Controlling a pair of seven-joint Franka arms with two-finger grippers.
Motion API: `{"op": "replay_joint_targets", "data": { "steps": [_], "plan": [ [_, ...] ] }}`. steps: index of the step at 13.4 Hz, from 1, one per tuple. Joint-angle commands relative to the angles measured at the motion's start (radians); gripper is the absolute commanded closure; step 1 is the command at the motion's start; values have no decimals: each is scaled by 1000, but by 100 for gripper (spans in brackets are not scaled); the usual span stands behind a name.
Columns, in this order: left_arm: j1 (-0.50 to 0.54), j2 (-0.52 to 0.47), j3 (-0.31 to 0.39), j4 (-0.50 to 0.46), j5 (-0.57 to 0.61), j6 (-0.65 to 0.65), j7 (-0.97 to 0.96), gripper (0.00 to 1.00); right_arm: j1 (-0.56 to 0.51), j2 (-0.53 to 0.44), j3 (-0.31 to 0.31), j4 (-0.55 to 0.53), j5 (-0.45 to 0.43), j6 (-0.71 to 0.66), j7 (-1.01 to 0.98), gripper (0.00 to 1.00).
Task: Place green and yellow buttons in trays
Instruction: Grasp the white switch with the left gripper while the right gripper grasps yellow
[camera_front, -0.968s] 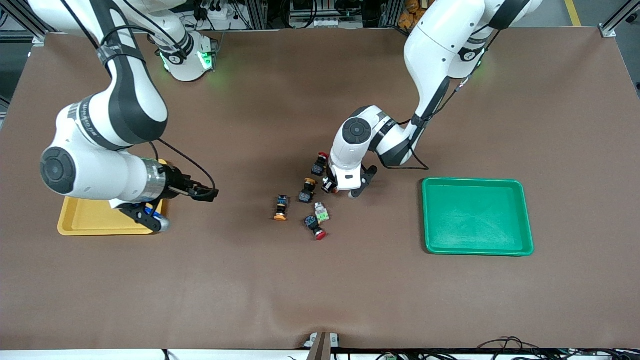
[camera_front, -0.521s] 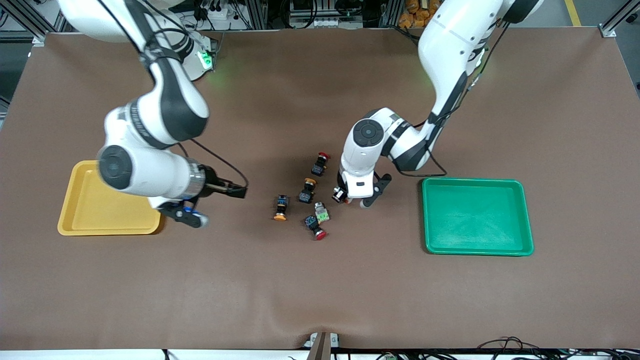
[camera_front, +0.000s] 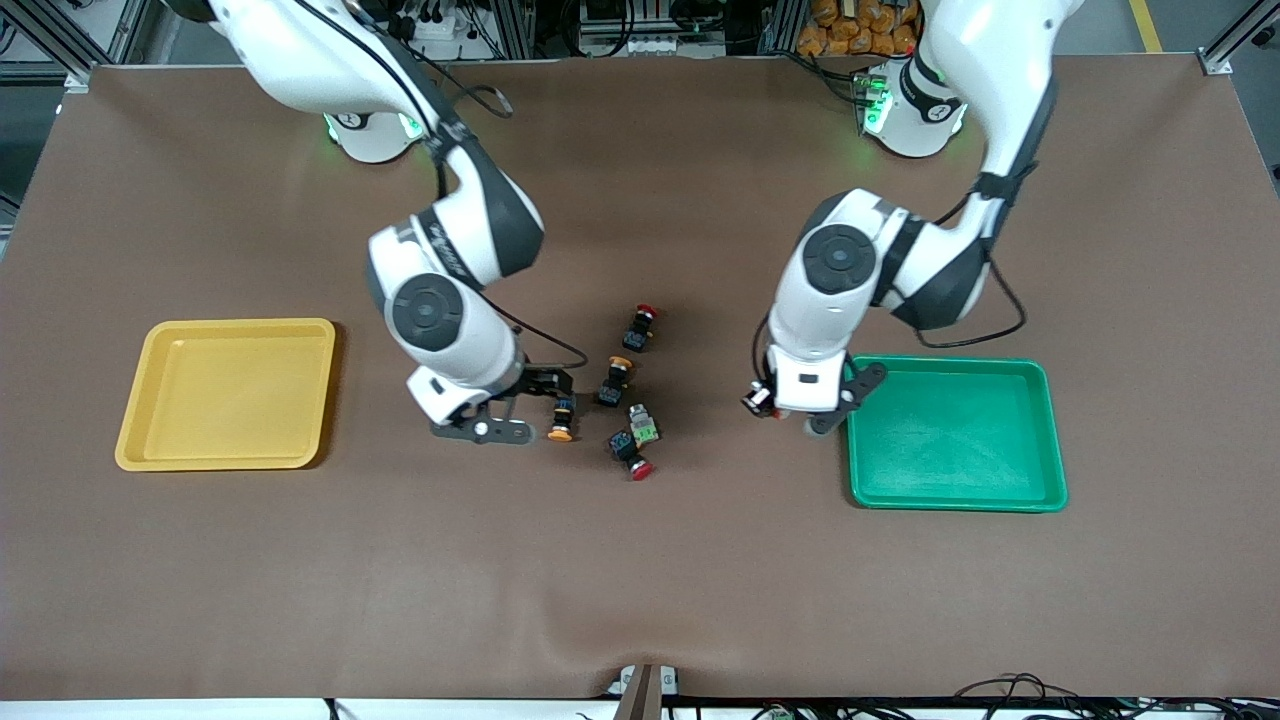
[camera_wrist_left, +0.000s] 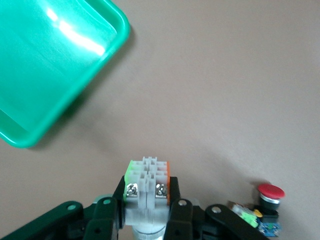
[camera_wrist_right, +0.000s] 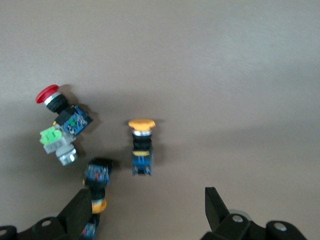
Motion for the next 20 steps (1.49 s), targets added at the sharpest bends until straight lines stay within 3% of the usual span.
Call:
{"op": "replay_joint_targets", "data": {
  "steps": [1,11,14,16,18,20],
  "plan": [
    [64,-53,-13,-24,-12,-67,130,100,13,90,-8,9,-56,104,-5,0],
    [333,-80,-13,-48,-56,-227,636,100,56,186,-8,-18,-66,208,42,1],
    [406,-78,-12,-71,-56,-225,760,100,61,193,-9,-26,-66,222,40,46],
    [458,-75,-12,-91,-56,-221,867,100,61,192,-9,-44,-66,248,40,70],
    [504,-61,-12,-102,-56,-201,950,100,61,187,-9,-54,-66,270,42,89],
    [547,-31,-12,-110,-56,-156,1032,100,50,169,-12,-54,-64,259,49,96]
  ]
}}
